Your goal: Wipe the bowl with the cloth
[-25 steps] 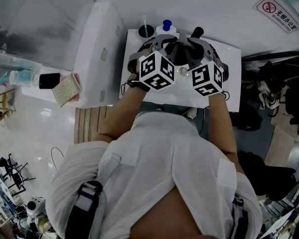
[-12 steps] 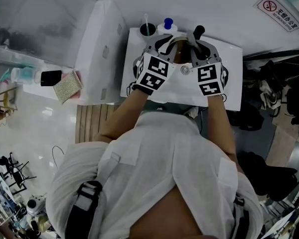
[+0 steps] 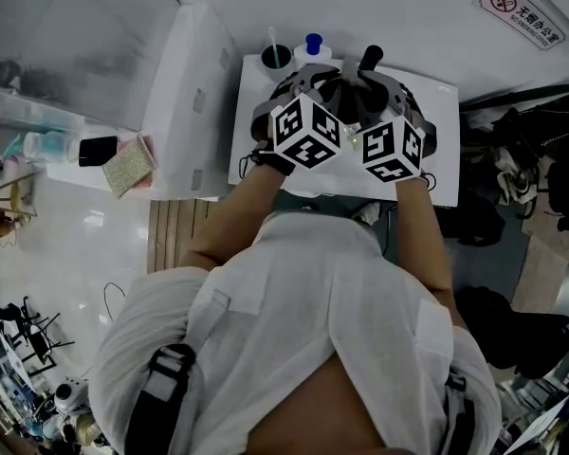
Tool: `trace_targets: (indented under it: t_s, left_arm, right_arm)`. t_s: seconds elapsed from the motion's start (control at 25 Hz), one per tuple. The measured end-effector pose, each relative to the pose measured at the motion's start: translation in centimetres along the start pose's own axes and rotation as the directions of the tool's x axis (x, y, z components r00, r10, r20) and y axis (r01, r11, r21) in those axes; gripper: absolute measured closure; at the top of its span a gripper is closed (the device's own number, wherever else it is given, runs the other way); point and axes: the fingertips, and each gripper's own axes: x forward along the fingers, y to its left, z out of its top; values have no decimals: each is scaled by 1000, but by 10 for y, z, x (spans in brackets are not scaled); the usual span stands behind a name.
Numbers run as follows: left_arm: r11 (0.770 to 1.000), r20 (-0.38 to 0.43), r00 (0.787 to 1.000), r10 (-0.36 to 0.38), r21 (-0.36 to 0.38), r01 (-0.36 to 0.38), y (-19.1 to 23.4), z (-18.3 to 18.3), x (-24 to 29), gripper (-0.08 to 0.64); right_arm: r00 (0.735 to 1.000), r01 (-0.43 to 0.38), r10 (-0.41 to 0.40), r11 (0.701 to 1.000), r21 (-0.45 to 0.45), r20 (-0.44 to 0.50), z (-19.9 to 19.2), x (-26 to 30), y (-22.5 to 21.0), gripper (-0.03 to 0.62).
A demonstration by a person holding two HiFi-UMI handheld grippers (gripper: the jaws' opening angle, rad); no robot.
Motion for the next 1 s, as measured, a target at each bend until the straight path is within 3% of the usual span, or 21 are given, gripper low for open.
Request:
trace_targets:
  t_s: [0.12, 0.24, 0.32, 0.44, 0.48, 0.52, 0.6, 0.68, 0.76, 0.88, 1.0]
  left_arm:
    - [993, 74, 996, 48, -113, -40, 6, 6, -6, 537]
    - [964, 149, 984, 100, -259, -59, 13, 9, -14, 537]
    - [926, 207, 969, 136, -375, -50, 17, 11, -19, 535]
    - [835, 278, 942, 189, -550, -5, 19, 11, -26, 522]
    - [813, 281, 942, 185, -582, 14, 16, 7, -26, 515]
    - [808, 274, 947, 166, -589, 29, 11, 3, -24, 512]
    - [837, 248, 962, 111, -545, 44, 0, -3, -20, 505]
    - [888, 222, 973, 68, -458, 42, -6, -3, -18, 443]
    - [930, 184, 982, 28, -365, 42, -12, 0, -16, 434]
    - [975, 82, 996, -28, -219, 45, -18, 2, -8, 483]
    - [995, -14, 997, -71, -69, 70, -22, 1, -3, 518]
  right_arm:
    - [999, 42, -45, 993, 109, 23, -2, -8, -12, 549]
    - [994, 65, -89, 955, 290, 69, -8, -16, -22, 549]
    - [987, 77, -128, 907, 414, 98, -10, -21, -26, 549]
    - [978, 100, -181, 841, 532, 102, -14, -26, -25, 549]
    - [980, 107, -181, 839, 533, 88, -17, -26, -23, 549]
    - [983, 112, -171, 852, 511, 69, -21, -26, -19, 549]
    - [990, 121, -143, 902, 415, 22, -28, -25, -14, 549]
    - [994, 111, -108, 953, 284, -25, -32, -23, -8, 551]
    - [997, 66, -61, 983, 174, -36, -29, -20, -1, 551]
    - [1000, 13, -12, 999, 36, -20, -16, -19, 7, 551]
    - [1000, -12, 11, 998, -59, -24, -8, -21, 11, 551]
